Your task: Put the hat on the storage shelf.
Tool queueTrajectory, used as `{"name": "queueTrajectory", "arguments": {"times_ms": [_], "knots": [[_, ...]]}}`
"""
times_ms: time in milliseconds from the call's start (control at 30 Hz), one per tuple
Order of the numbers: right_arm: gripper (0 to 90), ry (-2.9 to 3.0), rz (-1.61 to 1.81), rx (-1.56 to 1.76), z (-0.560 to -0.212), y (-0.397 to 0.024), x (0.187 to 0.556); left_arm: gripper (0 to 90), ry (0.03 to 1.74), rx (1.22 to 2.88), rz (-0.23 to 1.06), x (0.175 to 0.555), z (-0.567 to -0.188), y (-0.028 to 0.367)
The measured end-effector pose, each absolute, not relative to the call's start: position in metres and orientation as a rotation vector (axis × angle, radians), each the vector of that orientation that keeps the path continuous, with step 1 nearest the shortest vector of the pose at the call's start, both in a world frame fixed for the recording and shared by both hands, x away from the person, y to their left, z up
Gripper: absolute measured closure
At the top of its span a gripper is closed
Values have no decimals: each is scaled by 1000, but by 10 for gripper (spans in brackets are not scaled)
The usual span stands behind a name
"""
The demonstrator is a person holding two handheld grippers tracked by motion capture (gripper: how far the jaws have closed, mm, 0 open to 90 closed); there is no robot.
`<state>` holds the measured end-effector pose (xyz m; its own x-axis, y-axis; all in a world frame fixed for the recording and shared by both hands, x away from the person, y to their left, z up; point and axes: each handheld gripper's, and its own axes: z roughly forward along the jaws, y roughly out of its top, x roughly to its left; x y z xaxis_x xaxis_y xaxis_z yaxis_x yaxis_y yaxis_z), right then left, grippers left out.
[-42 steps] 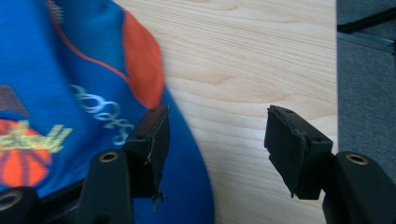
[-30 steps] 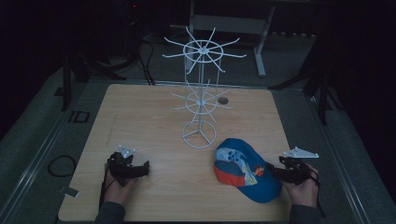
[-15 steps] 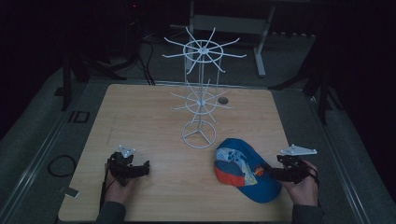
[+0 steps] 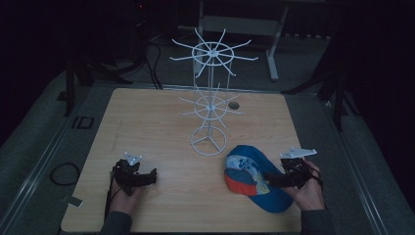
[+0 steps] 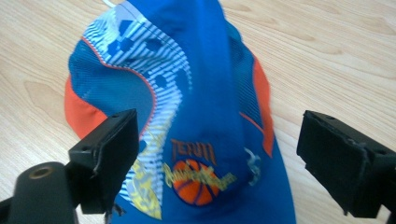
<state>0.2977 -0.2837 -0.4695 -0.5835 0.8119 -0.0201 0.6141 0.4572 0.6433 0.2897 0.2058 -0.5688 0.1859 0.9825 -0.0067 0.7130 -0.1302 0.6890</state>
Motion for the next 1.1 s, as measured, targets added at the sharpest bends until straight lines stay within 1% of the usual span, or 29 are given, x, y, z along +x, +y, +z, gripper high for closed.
{"name": "queueTrajectory", "arguments": {"times_ms": [433, 1100], "knots": [[120, 2478, 811, 1152, -475, -259, 320, 24, 1586, 1908, 624, 290, -569, 206], [120, 2588, 705, 1124, -489, -245, 348, 24, 1586, 1910, 624, 290, -569, 206]]}}
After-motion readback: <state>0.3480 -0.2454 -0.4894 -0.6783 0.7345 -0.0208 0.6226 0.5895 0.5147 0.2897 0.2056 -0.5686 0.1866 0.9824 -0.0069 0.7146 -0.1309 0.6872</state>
